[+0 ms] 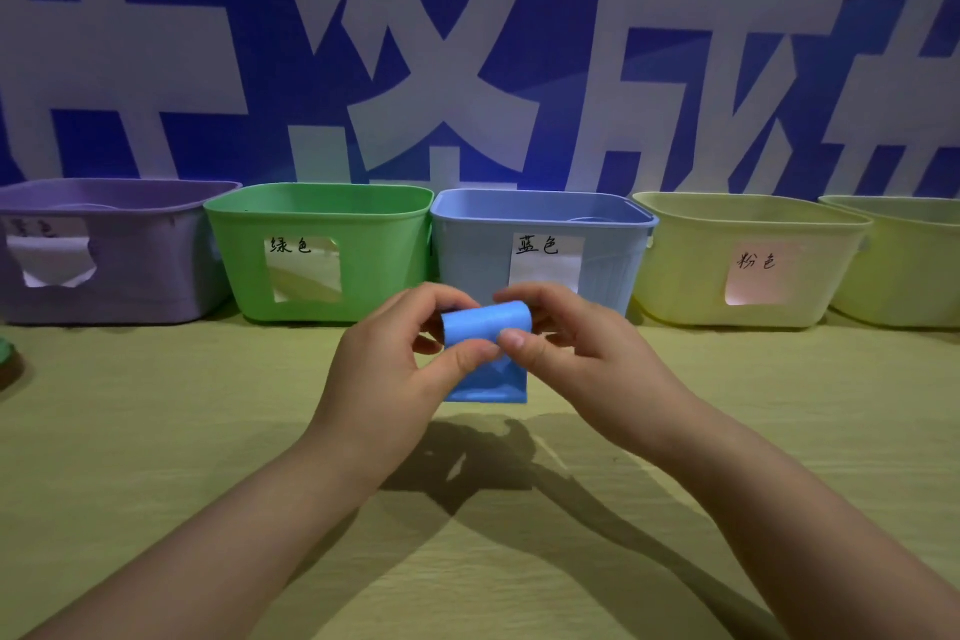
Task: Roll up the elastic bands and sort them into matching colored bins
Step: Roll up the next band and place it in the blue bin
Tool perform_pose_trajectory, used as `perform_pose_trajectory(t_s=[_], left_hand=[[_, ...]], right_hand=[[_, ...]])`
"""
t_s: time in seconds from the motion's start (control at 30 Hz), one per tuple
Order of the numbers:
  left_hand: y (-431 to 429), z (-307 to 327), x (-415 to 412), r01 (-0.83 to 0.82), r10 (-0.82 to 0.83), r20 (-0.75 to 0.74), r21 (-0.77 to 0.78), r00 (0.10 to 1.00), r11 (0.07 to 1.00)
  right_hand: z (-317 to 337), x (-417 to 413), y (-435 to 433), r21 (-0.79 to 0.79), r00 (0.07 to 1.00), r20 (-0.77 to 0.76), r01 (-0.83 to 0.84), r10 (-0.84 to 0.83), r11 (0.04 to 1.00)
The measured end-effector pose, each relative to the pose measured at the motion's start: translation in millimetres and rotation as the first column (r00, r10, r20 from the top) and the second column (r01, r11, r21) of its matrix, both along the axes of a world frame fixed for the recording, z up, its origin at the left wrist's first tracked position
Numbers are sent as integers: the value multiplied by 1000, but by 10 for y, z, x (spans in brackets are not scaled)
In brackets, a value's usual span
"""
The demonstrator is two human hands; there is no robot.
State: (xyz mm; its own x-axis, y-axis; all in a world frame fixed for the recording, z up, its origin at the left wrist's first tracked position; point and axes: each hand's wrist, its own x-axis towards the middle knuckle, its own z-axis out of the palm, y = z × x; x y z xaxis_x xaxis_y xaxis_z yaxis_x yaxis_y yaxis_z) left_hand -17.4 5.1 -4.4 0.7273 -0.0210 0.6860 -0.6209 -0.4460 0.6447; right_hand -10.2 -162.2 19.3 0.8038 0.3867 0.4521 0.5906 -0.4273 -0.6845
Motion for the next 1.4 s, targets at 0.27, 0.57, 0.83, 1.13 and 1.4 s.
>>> perform_pose_trajectory(t_s=[0.27, 0.57, 0.83, 1.13, 1.4], left_hand=[[-7, 4, -35, -2, 2, -44, 3, 999, 1000], [25, -5, -17, -98, 73, 141, 179, 987, 979], [22, 0, -45, -103, 88, 116, 134, 989, 986], [-22, 18, -53, -97, 85, 64, 210, 994, 973], [-133, 90, -59, -90, 101, -46, 195, 994, 977]], right_hand=[[-24, 31, -9, 2, 994, 71, 82, -82, 997], [-5, 0, -10, 25, 999, 30, 25, -26, 999], [4, -20, 2, -65, 992, 121, 33, -25, 997], [30, -12, -56, -133, 982, 178, 79, -55, 988], [111, -35, -125, -261, 931, 336, 235, -140, 936]])
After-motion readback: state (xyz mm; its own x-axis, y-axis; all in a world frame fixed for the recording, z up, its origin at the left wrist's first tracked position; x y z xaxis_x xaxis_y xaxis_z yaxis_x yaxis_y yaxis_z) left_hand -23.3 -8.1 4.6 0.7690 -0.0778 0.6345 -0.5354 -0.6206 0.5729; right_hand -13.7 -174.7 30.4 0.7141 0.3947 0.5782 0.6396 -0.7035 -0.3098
